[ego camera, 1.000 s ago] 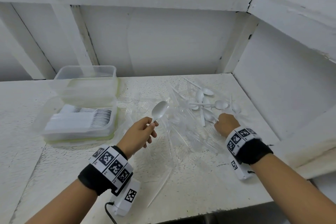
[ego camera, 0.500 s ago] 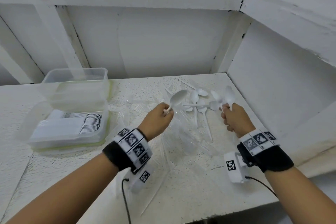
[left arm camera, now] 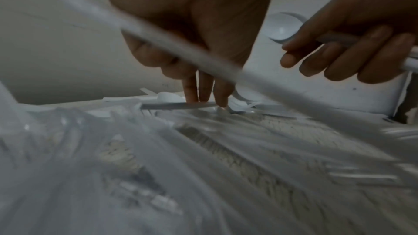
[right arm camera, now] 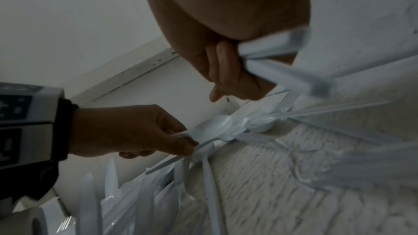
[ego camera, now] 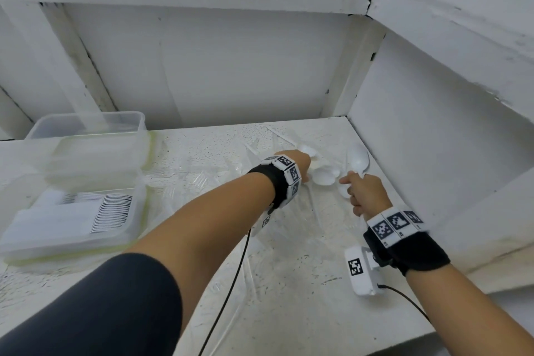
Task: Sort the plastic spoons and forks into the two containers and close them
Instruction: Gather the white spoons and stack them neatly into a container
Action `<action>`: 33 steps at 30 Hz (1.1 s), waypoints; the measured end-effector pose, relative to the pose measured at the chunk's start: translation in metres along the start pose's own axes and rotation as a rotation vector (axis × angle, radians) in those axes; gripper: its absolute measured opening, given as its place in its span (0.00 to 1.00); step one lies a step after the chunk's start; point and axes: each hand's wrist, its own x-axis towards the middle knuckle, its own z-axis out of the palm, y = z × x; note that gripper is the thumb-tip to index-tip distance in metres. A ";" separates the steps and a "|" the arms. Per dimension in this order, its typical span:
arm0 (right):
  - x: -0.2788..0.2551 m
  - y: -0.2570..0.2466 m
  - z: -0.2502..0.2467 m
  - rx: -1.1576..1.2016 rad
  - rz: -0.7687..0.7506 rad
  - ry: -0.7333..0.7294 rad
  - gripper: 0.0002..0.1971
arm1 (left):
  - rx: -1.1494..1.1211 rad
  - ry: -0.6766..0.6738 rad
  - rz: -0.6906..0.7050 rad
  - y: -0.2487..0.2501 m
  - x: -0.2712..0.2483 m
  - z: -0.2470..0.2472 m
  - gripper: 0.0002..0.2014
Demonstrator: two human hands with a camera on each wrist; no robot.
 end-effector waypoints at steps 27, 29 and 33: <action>0.013 -0.019 0.053 -0.699 -0.138 -0.210 0.15 | -0.525 0.108 -0.225 -0.101 -0.064 -0.026 0.06; 0.008 -0.022 0.046 -0.550 -0.149 -0.211 0.15 | -0.466 0.154 -0.227 -0.101 -0.058 -0.025 0.12; -0.002 -0.028 0.032 -0.182 -0.222 -0.140 0.09 | -0.299 0.195 -0.165 -0.097 -0.045 -0.024 0.12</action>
